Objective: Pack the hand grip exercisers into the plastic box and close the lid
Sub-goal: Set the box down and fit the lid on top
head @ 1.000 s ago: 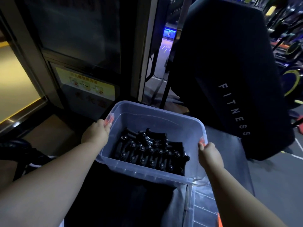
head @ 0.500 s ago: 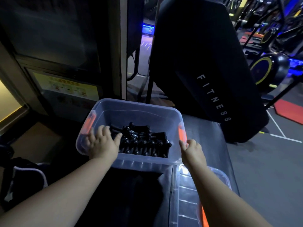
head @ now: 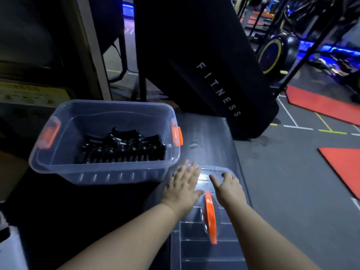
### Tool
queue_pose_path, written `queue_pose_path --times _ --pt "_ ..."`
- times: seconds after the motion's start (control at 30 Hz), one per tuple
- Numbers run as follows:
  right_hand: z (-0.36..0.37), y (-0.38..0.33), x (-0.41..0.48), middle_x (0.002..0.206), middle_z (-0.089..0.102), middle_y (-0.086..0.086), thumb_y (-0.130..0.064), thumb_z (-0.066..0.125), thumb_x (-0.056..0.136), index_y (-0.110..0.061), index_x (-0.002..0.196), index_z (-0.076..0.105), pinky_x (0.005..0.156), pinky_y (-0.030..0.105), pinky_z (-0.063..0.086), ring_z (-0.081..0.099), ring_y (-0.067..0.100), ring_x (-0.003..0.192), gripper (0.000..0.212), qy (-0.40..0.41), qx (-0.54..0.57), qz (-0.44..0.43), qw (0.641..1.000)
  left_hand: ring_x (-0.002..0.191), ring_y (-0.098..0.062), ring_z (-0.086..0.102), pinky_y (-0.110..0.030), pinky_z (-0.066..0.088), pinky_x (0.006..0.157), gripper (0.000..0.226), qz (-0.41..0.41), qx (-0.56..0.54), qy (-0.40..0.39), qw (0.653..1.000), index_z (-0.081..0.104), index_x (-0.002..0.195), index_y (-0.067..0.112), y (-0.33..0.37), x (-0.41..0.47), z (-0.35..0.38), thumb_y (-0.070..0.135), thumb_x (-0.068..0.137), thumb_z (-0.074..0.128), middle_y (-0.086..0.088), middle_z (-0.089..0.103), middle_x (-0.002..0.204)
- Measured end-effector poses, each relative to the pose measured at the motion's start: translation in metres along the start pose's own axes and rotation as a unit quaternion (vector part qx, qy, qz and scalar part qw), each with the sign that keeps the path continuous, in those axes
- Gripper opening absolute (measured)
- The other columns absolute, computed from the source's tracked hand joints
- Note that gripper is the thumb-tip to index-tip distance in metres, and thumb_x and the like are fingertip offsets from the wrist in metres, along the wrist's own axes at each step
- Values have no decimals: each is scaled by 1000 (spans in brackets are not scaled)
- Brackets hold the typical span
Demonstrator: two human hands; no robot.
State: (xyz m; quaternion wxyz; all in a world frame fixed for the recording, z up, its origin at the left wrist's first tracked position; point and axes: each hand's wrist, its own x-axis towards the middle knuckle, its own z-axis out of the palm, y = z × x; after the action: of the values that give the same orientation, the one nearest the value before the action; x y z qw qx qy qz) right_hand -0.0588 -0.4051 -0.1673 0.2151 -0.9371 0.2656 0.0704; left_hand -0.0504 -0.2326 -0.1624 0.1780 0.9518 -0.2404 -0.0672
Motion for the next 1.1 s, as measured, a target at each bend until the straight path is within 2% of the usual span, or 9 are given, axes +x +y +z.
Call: queue_pose_path --times 0.07,0.13,0.2,0.33,0.5,0.67,0.83,0.97,1.1 --pt "3 22 -3 132 47 15 -53 41 95 -23 136 46 92 40 40 46 33 119 51 -17 -48 7 999 144 -14 -21 -35 -1 117 68 -2 -7 -46 999 3 152 26 8 0 20 51 97 34 8 -6 161" --pt "7 43 -6 130 48 15 -64 38 90 -21 136 43 93 42 40 47 33 119 63 -30 -27 77 996 147 -15 -2 -36 11 115 65 -61 -49 -81 994 15 150 22 10 -3 38 49 96 39 5 9 160" --pt "11 62 -9 131 47 12 -70 36 87 -21 136 41 93 43 40 47 32 119 69 -46 -29 120 991 144 -19 8 -36 17 113 66 -128 -64 -106 984 21 147 17 8 -8 57 49 94 43 0 17 157" --pt "18 91 -11 136 43 10 -71 35 87 -27 142 36 98 45 38 44 31 124 69 -78 -38 161 983 147 -27 -1 -41 9 117 82 -215 -12 -184 959 5 151 11 5 -15 88 53 93 44 -10 -1 161" --pt "33 113 -11 146 37 11 -69 35 89 -28 148 23 105 50 34 38 33 132 73 -101 -44 180 977 147 -30 -5 -41 5 117 93 -291 -20 -199 936 -9 150 11 3 -11 108 56 91 46 -13 -5 160" --pt "48 130 -18 148 34 13 -62 43 90 -24 151 14 106 47 34 39 35 131 77 -111 23 205 972 148 -26 0 -39 11 117 93 -315 -41 -162 934 -12 150 13 8 -12 119 56 91 46 -10 -3 161" --pt "43 140 -18 146 38 17 -61 51 87 -23 151 13 106 49 37 42 37 129 83 -77 51 217 972 143 -26 21 -39 25 112 87 -319 -107 -117 934 -5 152 17 23 -4 110 51 92 49 -4 10 160" --pt "24 141 -18 143 37 18 -66 64 75 -29 150 10 104 48 35 39 36 130 99 -45 26 222 974 135 -27 36 -37 37 104 79 -274 -144 -69 948 -4 152 28 35 10 87 46 94 47 5 4 161" --pt "-11 139 -10 141 37 18 -67 68 69 -32 150 7 104 48 33 38 36 129 107 9 32 219 975 132 -31 40 -37 35 105 72 -235 -170 -27 957 0 152 29 53 31 49 40 97 44 0 17 159"
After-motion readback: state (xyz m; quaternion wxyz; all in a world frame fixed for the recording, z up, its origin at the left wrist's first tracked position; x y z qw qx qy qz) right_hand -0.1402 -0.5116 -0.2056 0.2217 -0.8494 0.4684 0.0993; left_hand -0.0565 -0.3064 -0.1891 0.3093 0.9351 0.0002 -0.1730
